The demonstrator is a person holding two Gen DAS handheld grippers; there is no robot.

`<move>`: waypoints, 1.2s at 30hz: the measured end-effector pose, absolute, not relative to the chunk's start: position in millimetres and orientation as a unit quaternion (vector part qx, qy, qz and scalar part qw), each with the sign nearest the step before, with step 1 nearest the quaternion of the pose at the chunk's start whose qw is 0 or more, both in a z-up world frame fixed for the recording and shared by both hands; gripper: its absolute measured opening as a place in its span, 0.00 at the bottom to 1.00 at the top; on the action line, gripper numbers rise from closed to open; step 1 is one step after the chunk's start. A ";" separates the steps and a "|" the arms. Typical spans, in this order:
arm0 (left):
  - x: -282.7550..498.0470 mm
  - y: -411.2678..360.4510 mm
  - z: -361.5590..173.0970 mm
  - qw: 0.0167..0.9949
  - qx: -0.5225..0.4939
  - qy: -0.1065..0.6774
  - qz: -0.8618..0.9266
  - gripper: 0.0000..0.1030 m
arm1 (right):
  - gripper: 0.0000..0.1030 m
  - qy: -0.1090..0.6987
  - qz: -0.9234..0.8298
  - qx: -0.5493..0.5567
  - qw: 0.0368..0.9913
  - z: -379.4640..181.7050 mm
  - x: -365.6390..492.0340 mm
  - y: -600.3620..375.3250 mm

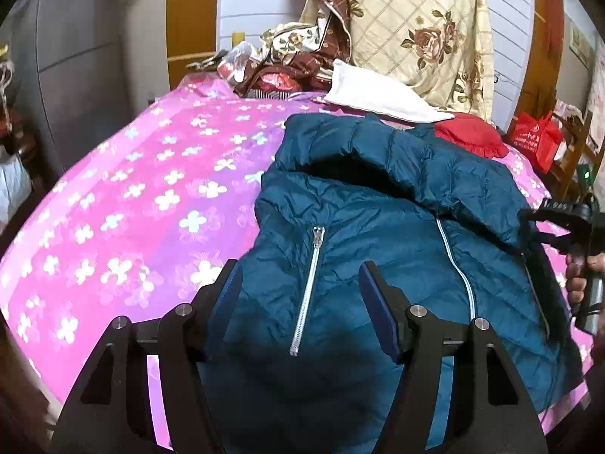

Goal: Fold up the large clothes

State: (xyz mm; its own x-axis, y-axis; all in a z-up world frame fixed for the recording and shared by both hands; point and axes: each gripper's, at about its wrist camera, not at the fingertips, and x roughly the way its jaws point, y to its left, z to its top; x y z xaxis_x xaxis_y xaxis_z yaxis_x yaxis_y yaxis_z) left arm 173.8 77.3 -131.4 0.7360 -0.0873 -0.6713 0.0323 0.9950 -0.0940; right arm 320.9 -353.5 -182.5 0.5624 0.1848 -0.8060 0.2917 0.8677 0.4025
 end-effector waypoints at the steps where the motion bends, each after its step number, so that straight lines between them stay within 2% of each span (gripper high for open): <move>1: 173.1 78.2 -131.5 0.930 -0.040 0.363 -0.031 0.62 | 0.54 0.475 -0.020 0.257 0.841 -187.6 327.2 -350.5; 2: 172.9 78.5 -131.5 0.930 -0.041 0.364 -0.028 0.62 | 0.51 0.481 -0.011 0.258 0.838 -191.9 327.6 -349.9; 4: 172.6 80.5 -131.2 0.930 -0.039 0.365 -0.016 0.62 | 0.26 0.503 0.005 0.249 0.828 -200.8 341.3 -338.5; 6: 173.5 84.3 -130.3 0.930 -0.038 0.367 -0.008 0.62 | 0.09 0.509 0.011 0.233 0.828 -195.2 347.9 -333.3; 10: 178.7 96.8 -128.7 0.932 -0.035 0.360 0.018 0.62 | 0.05 0.477 -0.016 0.165 0.863 -153.1 353.6 -332.9; 13: 184.9 104.5 -128.9 0.933 -0.034 0.355 0.036 0.62 | 0.05 0.444 -0.056 0.124 0.886 -118.7 371.8 -345.7; 16: 191.5 109.6 -132.6 0.934 -0.037 0.353 0.047 0.62 | 0.05 0.441 -0.084 0.107 0.887 -112.1 402.9 -357.3; 21: 211.2 116.4 -155.6 0.922 -0.038 0.380 0.062 0.62 | 0.05 0.483 -0.112 0.102 0.863 -157.6 445.7 -362.5; 25: 221.1 119.5 -169.9 0.913 -0.039 0.399 0.069 0.62 | 0.05 0.500 -0.120 0.131 0.848 -199.8 446.3 -375.8; 29: 222.2 120.7 -172.2 0.912 -0.037 0.401 0.075 0.62 | 0.08 0.503 -0.116 0.136 0.846 -207.7 445.2 -377.1; 32: 217.7 123.3 -168.2 0.913 -0.044 0.399 0.074 0.62 | 0.16 0.500 -0.111 0.141 0.847 -190.0 434.5 -385.6; 33: 216.2 125.2 -166.5 0.913 -0.047 0.398 0.075 0.62 | 0.25 0.491 -0.108 0.146 0.852 -181.0 427.0 -388.8; 34: 214.5 126.2 -165.0 0.913 -0.049 0.398 0.076 0.62 | 0.38 0.478 -0.108 0.151 0.858 -170.9 417.1 -392.2; 36: 210.5 129.2 -161.6 0.913 -0.050 0.397 0.078 0.62 | 0.50 0.452 -0.116 0.156 0.870 -153.0 398.5 -401.1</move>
State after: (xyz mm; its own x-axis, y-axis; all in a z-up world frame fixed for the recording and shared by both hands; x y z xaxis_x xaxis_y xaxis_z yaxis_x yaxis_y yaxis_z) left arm 210.5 129.2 -161.6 0.6728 0.1031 -0.7326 -0.1827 0.9827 -0.0294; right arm 398.5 -401.1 -153.0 0.5637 -0.0607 -0.8237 0.3426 0.9247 0.1663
